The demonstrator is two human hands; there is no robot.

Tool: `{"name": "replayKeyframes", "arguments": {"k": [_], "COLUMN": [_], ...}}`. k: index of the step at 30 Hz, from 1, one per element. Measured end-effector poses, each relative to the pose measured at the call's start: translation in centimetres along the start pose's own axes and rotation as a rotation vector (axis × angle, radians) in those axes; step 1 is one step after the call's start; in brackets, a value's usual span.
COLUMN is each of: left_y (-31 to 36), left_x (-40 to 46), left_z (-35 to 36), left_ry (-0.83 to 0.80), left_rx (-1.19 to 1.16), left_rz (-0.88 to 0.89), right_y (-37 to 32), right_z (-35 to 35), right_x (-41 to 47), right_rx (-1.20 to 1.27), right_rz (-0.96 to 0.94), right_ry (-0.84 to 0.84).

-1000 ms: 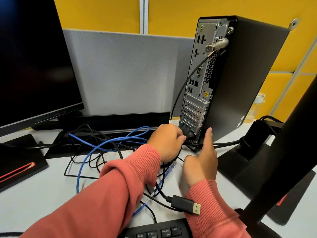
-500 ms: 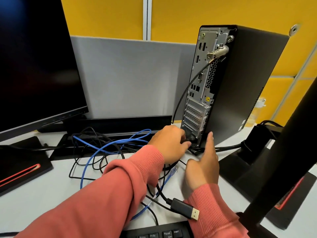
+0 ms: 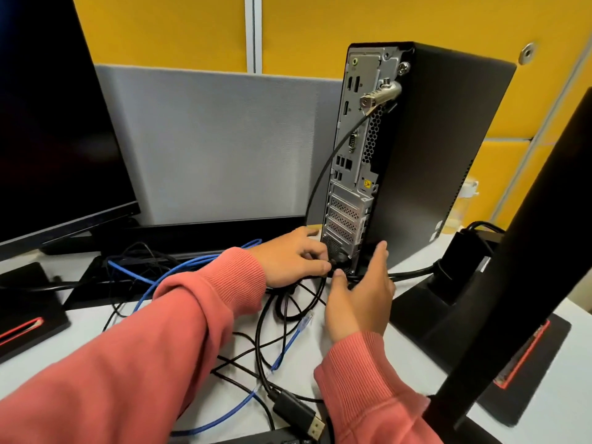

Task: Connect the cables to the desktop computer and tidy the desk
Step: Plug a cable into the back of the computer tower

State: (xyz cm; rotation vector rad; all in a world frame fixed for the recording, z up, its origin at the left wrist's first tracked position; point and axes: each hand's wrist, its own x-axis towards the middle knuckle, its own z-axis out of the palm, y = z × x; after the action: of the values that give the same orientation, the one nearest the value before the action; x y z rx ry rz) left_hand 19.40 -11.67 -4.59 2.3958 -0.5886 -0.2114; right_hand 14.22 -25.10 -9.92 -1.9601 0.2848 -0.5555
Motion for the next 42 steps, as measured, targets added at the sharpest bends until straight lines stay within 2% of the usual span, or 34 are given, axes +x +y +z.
{"name": "replayKeyframes", "arguments": {"k": [7,15,21,26,32,39,42], "left_y": [-1.1,-0.7,-0.3,0.2,0.9,1.4,1.4], "left_x": [0.5,0.9,0.8,0.7,0.2,0.1,0.3], "left_z": [1.5,2.1,2.8,2.3,1.9,3.4,3.5], "left_ry": [0.036,0.085,0.160,0.154,0.181,0.252,0.269], "left_rx": [-0.004,0.150,0.163,0.234,0.313,0.268,0.277], "left_rz": [0.104,-0.012,-0.037,-0.057,-0.054,-0.105,-0.108], "right_y": [0.1,0.2,0.4,0.5,0.9,-0.4,-0.6], "right_z": [0.2,0.7,0.5,-0.1,-0.1,0.0,0.0], "right_x": [0.3,0.3,0.2,0.1,0.4,-0.4,-0.6], "right_rx": [-0.087,-0.145,-0.134,-0.153,-0.098,-0.078,-0.090], "right_rz": [0.010,0.013,0.028,-0.010,-0.015,-0.001,0.042], "right_ry": [0.016,-0.008,-0.064,-0.095,-0.071,-0.055,-0.103]}}
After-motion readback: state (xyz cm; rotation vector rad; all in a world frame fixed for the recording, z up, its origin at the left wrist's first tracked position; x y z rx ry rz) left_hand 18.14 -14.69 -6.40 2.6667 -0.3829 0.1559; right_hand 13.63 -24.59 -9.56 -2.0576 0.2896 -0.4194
